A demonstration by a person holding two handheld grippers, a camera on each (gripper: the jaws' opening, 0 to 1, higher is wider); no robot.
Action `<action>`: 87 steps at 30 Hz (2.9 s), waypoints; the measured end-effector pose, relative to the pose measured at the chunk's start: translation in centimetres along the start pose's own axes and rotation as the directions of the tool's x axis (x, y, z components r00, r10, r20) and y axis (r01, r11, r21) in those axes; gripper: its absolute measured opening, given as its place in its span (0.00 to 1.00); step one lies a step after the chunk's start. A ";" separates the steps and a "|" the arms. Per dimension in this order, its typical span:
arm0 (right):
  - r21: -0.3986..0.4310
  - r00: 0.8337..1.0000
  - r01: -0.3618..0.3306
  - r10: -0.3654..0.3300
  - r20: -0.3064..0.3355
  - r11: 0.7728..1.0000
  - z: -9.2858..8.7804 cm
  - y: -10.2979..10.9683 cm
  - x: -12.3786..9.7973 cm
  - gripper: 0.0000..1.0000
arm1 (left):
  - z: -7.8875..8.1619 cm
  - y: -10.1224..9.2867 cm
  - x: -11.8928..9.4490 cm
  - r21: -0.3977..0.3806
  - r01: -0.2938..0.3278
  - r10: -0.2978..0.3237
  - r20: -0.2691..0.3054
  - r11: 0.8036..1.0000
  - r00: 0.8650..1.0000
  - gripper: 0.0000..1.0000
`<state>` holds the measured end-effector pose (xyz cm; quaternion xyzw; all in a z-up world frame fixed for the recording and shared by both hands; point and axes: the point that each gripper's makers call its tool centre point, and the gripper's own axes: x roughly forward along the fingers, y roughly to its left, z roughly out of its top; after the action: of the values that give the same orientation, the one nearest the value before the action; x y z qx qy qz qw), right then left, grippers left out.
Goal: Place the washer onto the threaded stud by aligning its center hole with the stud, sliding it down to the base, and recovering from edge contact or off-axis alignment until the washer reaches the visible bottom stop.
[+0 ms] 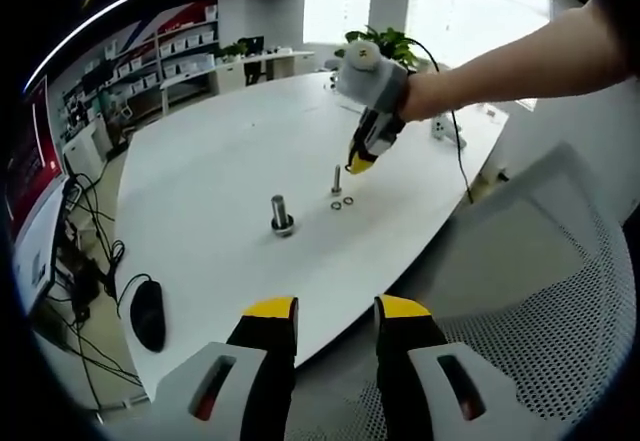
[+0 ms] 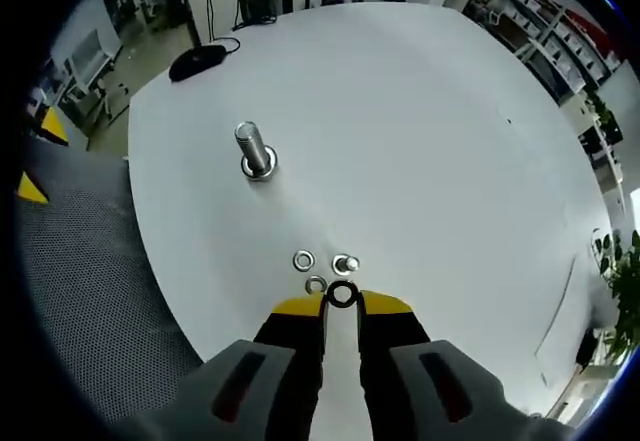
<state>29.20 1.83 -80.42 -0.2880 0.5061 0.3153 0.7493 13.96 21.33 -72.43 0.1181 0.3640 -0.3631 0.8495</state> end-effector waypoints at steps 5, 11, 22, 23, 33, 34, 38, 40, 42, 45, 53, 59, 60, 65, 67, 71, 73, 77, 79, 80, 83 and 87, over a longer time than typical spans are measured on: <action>-0.017 1.000 0.006 -0.006 0.012 1.000 0.6 -0.3 0.0 0.14 | 0.0 0.1 0.0 -0.002 -0.004 0.004 0.001 1.000 1.000 0.28; -0.029 1.000 0.006 -0.005 0.020 1.000 1.1 -0.2 0.1 0.14 | 0.1 0.1 0.0 -0.002 -0.005 0.005 0.006 1.000 1.000 0.28; -0.025 1.000 0.010 -0.010 0.006 1.000 1.4 -0.6 0.8 0.14 | 0.1 0.2 0.0 -0.004 -0.004 0.005 0.006 1.000 1.000 0.28; -0.027 1.000 0.008 -0.008 0.005 1.000 1.4 -0.6 0.8 0.14 | 0.1 0.2 0.0 -0.004 -0.004 0.005 0.007 1.000 1.000 0.28; -0.038 1.000 0.000 0.000 -0.009 0.999 1.6 -0.5 1.3 0.14 | 0.1 0.2 0.0 -0.006 -0.004 0.004 0.006 1.000 1.000 0.28; -0.037 1.000 -0.002 0.001 -0.010 0.999 1.6 -0.6 1.5 0.14 | 0.2 0.2 0.0 -0.006 -0.004 0.004 0.007 1.000 1.000 0.28; -0.031 1.000 -0.007 0.007 -0.019 0.999 1.4 -0.5 1.9 0.14 | 0.1 0.1 0.0 -0.003 -0.001 0.001 0.001 1.000 1.000 0.28; -0.032 1.000 -0.008 0.007 -0.023 0.999 1.4 -0.5 2.1 0.14 | 0.1 0.1 0.0 -0.003 0.000 0.000 0.002 1.000 1.000 0.28; -0.029 1.000 -0.011 0.011 -0.029 1.000 1.2 -0.6 2.3 0.14 | 0.1 0.1 0.0 -0.004 0.000 0.000 0.002 1.000 1.000 0.28; -0.028 0.999 -0.017 0.016 -0.039 0.999 0.9 -0.5 2.8 0.14 | 0.0 0.1 0.0 -0.002 0.001 -0.001 0.000 1.000 1.000 0.28; -0.030 0.998 -0.021 0.019 -0.060 0.999 0.5 -0.6 3.5 0.14 | 0.0 0.1 0.1 -0.002 0.003 -0.003 -0.002 1.000 1.000 0.28; -0.035 0.997 -0.025 0.022 -0.076 0.999 0.3 -0.5 4.0 0.14 | 0.0 0.1 0.1 -0.002 0.004 -0.004 -0.003 1.000 1.000 0.28; -0.034 0.996 -0.027 0.025 -0.081 0.999 0.2 -0.5 4.2 0.14 | 0.0 0.1 0.1 -0.002 0.004 -0.004 -0.003 1.000 1.000 0.28; -0.036 0.996 -0.030 0.027 -0.089 0.999 0.0 -0.4 4.6 0.14 | 0.1 0.1 0.0 -0.005 0.004 -0.004 0.000 1.000 1.000 0.28; -0.033 0.995 -0.030 0.027 -0.099 0.999 -0.3 -0.4 4.9 0.14 | 0.0 0.1 0.0 -0.004 0.005 -0.005 -0.001 1.000 1.000 0.28; -0.039 0.994 -0.030 0.026 -0.104 0.999 -0.3 -0.4 5.1 0.14 | 0.0 0.1 0.1 -0.004 0.006 -0.006 -0.001 1.000 1.000 0.27; -0.041 0.994 -0.032 0.027 -0.106 0.999 -0.3 -0.4 5.2 0.14 | 0.0 0.1 0.0 -0.004 0.007 -0.007 0.000 1.000 1.000 0.27; -0.040 0.993 -0.032 0.027 -0.111 0.999 -0.5 -0.4 5.3 0.14 | 0.1 0.1 0.0 -0.005 0.006 -0.006 0.002 1.000 1.000 0.27; -0.040 0.993 -0.032 0.027 -0.113 0.999 -0.6 -0.5 5.5 0.15 | 0.1 0.1 0.0 -0.007 0.004 -0.004 0.004 1.000 1.000 0.27; -0.043 0.993 -0.032 0.027 -0.117 0.999 -0.7 -0.4 5.5 0.15 | 0.1 0.1 0.0 -0.007 0.004 -0.004 0.004 1.000 1.000 0.27; -0.045 0.992 -0.033 0.027 -0.122 0.998 -0.9 -0.3 5.5 0.15 | 0.1 0.1 0.0 -0.007 0.004 -0.004 0.006 1.000 1.000 0.27; -0.041 0.992 -0.032 0.026 -0.124 0.999 -0.9 -0.4 5.5 0.15 | 0.1 0.2 0.0 -0.007 0.002 -0.002 0.005 1.000 1.000 0.27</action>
<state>30.55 1.86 -85.84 -0.3154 0.5489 0.3184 0.7056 14.11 21.41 -72.35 0.1138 0.3634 -0.3631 0.8504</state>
